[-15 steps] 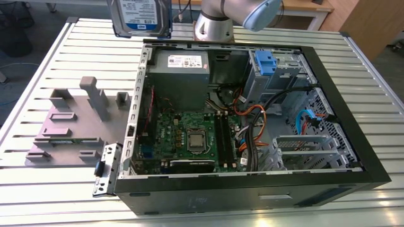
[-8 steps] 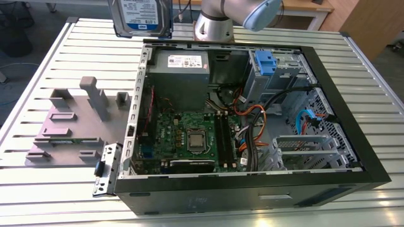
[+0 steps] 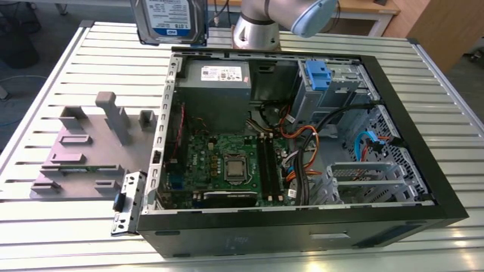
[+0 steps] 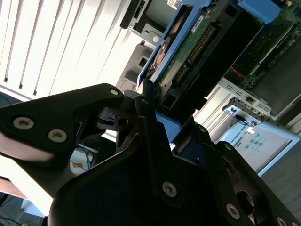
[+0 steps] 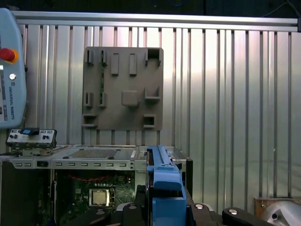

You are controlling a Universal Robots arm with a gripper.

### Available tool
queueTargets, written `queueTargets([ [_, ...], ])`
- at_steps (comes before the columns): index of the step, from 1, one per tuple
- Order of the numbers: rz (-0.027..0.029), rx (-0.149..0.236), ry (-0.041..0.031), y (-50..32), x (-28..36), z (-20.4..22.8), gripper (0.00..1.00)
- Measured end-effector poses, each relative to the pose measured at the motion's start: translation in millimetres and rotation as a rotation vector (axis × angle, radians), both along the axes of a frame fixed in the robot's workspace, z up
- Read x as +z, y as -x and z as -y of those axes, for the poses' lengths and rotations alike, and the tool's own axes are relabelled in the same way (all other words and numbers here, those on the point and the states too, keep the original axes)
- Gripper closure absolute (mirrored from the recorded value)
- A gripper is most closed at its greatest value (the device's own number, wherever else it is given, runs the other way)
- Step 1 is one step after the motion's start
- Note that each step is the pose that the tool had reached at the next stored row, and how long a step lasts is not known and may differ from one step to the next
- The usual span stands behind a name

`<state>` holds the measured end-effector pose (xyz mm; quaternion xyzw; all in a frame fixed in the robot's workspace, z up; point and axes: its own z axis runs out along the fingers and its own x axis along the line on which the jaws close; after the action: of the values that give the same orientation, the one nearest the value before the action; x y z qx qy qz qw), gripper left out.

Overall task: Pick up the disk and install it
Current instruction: 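Pick up the disk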

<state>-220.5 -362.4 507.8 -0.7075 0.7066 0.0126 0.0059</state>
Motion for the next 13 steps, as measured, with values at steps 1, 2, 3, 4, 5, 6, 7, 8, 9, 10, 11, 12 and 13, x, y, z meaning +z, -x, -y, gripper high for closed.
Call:
queueTargets([
  [1, 0.0001, 0.0, 0.0, -0.2, 0.0, 0.0, 0.63],
  [2, 0.0, 0.0, 0.0, -0.4, 0.0, 0.0, 0.63],
  [3, 0.0, 0.0, 0.0, -0.6, 0.0, 0.0, 0.63],
  [4, 0.0, 0.0, 0.0, -0.8, 0.0, 0.0, 0.63],
  [5, -0.0001, 0.0, 0.0, -1.0, 0.0, 0.0, 0.63],
  [6, 0.0, 0.0, 0.0, -1.2, 0.0, 0.0, 0.63],
  [7, 0.0, 0.0, 0.0, -1.3, 0.0, 0.0, 0.63],
  [8, 0.0, 0.0, 0.0, -1.5, 0.0, 0.0, 0.63],
  [9, 0.0, 0.0, 0.0, -1.6, 0.0, 0.0, 0.63],
  [10, -0.0001, 0.0, 0.0001, -1.8, 0.0, 0.0, 0.63],
  [11, 0.0, 0.0, 0.0, -2.0, 0.0, 0.0, 0.63],
  [12, -0.0001, 0.0, 0.0001, -2.2, 0.0, 0.0, 0.63],
  [13, -0.0001, 0.0, 0.0, -2.4, 0.0, 0.0, 0.63],
])
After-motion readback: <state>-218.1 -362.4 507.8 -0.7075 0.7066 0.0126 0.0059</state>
